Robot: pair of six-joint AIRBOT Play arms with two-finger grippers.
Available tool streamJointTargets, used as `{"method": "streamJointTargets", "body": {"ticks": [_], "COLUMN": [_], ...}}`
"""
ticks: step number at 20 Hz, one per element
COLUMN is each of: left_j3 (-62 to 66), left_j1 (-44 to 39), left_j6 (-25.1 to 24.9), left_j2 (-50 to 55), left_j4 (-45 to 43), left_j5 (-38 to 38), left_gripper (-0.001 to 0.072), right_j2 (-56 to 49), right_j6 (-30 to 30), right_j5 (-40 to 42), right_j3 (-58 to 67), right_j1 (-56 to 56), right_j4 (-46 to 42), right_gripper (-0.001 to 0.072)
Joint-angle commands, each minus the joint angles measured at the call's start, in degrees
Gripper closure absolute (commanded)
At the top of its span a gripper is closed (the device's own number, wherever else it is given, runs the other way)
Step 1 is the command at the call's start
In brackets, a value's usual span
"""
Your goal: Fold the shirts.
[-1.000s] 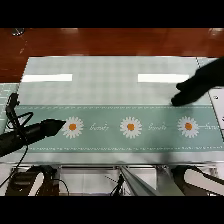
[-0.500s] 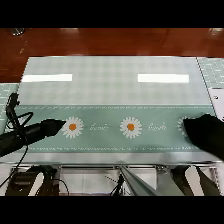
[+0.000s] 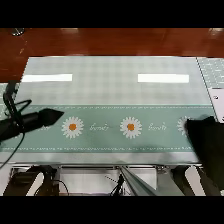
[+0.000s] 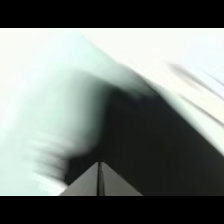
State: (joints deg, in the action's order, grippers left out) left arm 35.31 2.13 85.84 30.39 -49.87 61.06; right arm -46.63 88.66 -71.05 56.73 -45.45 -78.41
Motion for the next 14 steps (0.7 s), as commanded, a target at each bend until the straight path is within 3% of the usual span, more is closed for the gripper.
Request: {"method": "streamJointTargets", "body": {"ticks": [1, 4, 6, 8, 10, 14], "left_j3": [16.74, 37.11, 43.12, 40.11, 33.05, 27.45], "left_j1": [-0.85, -6.97, -13.03, -17.4, -18.4, -16.13], "left_j6": [-2.58, -4.42, -3.52, 5.33, 12.07, 12.81], "left_j2": [12.81, 26.6, 32.7, 35.52, 36.35, 36.33], "left_j4": [1.86, 0.66, -9.49, -24.44, -33.46, -33.73], "left_j5": [-0.39, 1.36, 2.29, 3.89, 4.52, 5.22], "left_gripper": [0.0689, 0.0689, 0.069, 0.0689, 0.0688, 0.0687], "right_j2": [-7.23, -15.32, -21.11, -28.11, -33.9, -36.17], "right_j6": [-13.2, -12.59, -8.87, 1.97, 8.46, 10.71], "right_j5": [13.73, 15.63, 15.13, 9.05, 2.75, 2.19], "right_j3": [8.52, 17.42, 18.49, 18.47, 17.09, 13.62], "right_j1": [12.7, 36.35, 48.7, 55.3, 57.05, 57.07], "right_j4": [29.66, 24.94, 15.43, 0.7, -8.81, -9.79], "right_gripper": [0.0683, 0.0682, 0.0682, 0.0682, 0.0682, 0.0682]}}
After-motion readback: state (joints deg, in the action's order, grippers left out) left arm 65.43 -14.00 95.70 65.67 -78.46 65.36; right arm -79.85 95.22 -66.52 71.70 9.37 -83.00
